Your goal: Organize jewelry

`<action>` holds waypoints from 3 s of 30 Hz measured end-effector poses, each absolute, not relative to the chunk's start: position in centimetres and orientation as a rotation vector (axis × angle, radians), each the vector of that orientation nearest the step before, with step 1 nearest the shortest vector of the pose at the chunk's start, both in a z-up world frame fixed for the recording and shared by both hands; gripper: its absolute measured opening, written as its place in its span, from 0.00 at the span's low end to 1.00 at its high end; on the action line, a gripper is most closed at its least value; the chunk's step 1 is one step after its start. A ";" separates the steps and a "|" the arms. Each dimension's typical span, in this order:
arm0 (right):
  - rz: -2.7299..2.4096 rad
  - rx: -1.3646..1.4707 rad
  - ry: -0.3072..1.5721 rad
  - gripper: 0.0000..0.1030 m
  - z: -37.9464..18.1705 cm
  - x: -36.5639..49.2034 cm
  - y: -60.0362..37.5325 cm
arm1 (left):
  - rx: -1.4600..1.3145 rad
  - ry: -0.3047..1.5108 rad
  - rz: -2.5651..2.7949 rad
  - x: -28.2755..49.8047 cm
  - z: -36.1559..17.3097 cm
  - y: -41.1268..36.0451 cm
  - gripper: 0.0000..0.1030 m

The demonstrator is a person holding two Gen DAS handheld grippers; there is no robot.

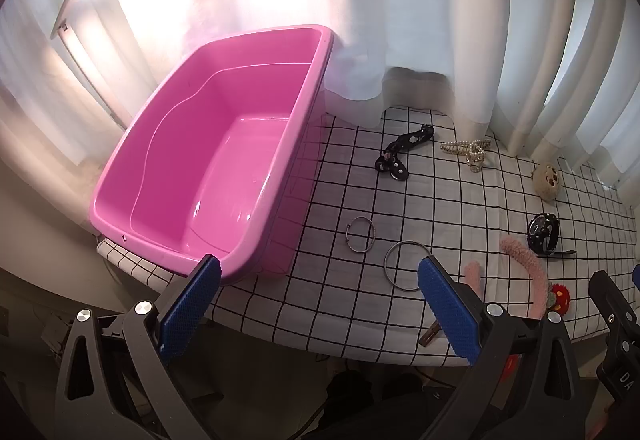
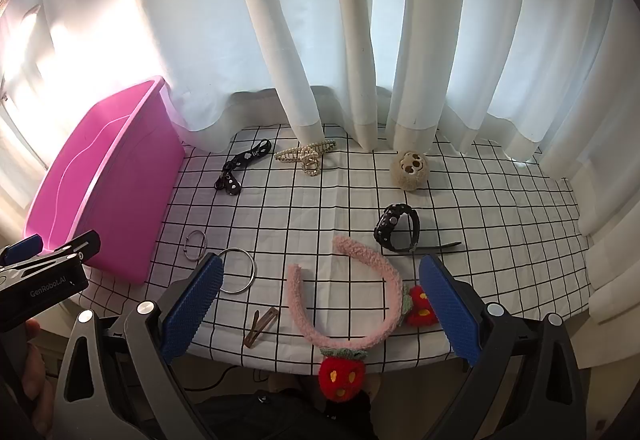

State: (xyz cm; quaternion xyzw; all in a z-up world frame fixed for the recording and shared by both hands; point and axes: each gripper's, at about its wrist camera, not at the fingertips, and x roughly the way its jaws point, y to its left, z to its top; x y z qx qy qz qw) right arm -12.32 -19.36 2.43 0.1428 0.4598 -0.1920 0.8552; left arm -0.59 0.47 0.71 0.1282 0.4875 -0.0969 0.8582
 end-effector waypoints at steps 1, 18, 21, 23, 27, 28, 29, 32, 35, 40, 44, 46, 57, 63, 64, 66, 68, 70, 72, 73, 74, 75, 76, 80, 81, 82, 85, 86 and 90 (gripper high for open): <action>-0.403 0.300 0.967 0.91 2.4 -12.3 -19.4 | 0.270 1.024 -0.204 -0.6 0.7 0.5 0.94; -0.401 0.306 0.967 0.91 2.4 -12.6 -19.3 | 0.270 1.024 -0.204 -0.6 0.7 0.6 0.94; -0.401 0.309 0.966 0.91 2.4 -12.7 -19.3 | 0.271 1.023 -0.204 -0.7 0.7 0.6 0.94; -0.400 0.311 0.967 0.91 2.3 -12.7 -19.4 | 0.273 1.023 -0.203 -0.7 0.8 0.6 0.94; -0.399 0.316 0.967 0.91 2.3 -12.7 -19.6 | 0.274 1.023 -0.202 -0.7 0.8 0.7 0.94; -0.398 0.316 0.967 0.91 2.3 -12.7 -19.6 | 0.274 1.023 -0.203 -0.7 0.8 0.7 0.94; -0.398 0.316 0.967 0.91 2.3 -12.7 -19.6 | 0.274 1.023 -0.203 -0.7 0.8 0.7 0.94; -0.397 0.318 0.967 0.91 2.3 -12.7 -19.7 | 0.273 1.023 -0.203 -0.7 0.8 0.7 0.94; -0.397 0.319 0.969 0.91 2.3 -12.7 -19.7 | 0.275 1.025 -0.202 -0.8 0.8 0.8 0.94; -0.393 0.323 0.969 0.91 2.1 -12.9 -19.8 | 0.279 1.026 -0.200 -0.8 0.7 0.7 0.94; -0.388 0.332 0.972 0.91 1.9 -13.0 -20.1 | 0.281 1.029 -0.202 -0.8 0.7 0.6 0.94; -0.388 0.344 0.971 0.91 1.8 -13.3 -20.5 | 0.280 1.031 -0.206 -1.0 0.6 0.4 0.94; -0.391 0.389 0.974 0.91 -1.2 -17.0 -25.4 | 0.250 1.126 -0.305 -2.8 -4.1 -1.4 0.94; -0.360 0.352 1.026 0.91 -5.4 -19.0 -28.9 | 0.221 1.165 -0.368 -4.3 -9.2 -2.8 0.94; -0.353 0.352 1.041 0.91 -6.3 -19.1 -29.5 | 0.226 1.161 -0.366 -4.5 -9.9 -3.0 0.94; -0.325 0.353 1.077 0.91 -8.1 -18.9 -30.6 | 0.237 1.156 -0.362 -5.1 -11.5 -3.3 0.94; -0.319 0.342 1.125 0.91 -10.1 -18.4 -31.7 | 0.232 1.170 -0.358 -5.5 -13.0 -3.4 0.94; -0.308 0.358 1.163 0.91 -11.8 -18.0 -32.4 | 0.214 1.198 -0.352 -5.9 -14.6 -3.3 0.94; -0.298 0.381 1.203 0.91 -13.3 -17.5 -32.9 | 0.201 1.210 -0.341 -6.4 -16.0 -3.4 0.94; -0.284 0.401 1.217 0.91 -13.8 -17.3 -33.0 | 0.200 1.212 -0.333 -6.6 -16.5 -3.5 0.94; -0.280 0.423 1.228 0.91 -14.3 -17.1 -33.1 | 0.196 1.209 -0.328 -6.7 -17.0 -3.6 0.94; -0.279 0.449 1.237 0.91 -14.7 -16.9 -33.2 | 0.194 1.206 -0.326 -6.8 -17.3 -3.8 0.94; -0.267 0.481 1.242 0.91 -15.0 -16.8 -33.2 | 0.191 1.199 -0.327 -6.9 -17.6 -3.9 0.94; -0.274 0.435 1.264 0.91 -16.0 -15.5 -32.5 | 0.192 1.176 -0.320 -6.8 -18.6 -4.7 0.94; -0.270 0.400 1.268 0.91 -16.2 -15.1 -32.2 | 0.192 1.177 -0.319 -6.8 -18.8 -4.9 0.94; -0.266 0.365 1.275 0.91 -16.4 -14.6 -32.1 | 0.190 1.178 -0.320 -6.8 -19.0 -5.1 0.94; -0.251 0.297 1.299 0.91 -17.1 -13.5 -32.0 | 0.197 1.170 -0.325 -6.9 -19.6 -5.5 0.94; -0.248 0.289 1.307 0.91 -17.4 -13.3 -32.1 | 0.206 1.170 -0.325 -6.9 -19.8 -5.7 0.94; -0.239 0.268 1.325 0.91 -18.3 -12.6 -32.4 | 0.225 1.166 -0.340 -7.0 -20.7 -6.2 0.94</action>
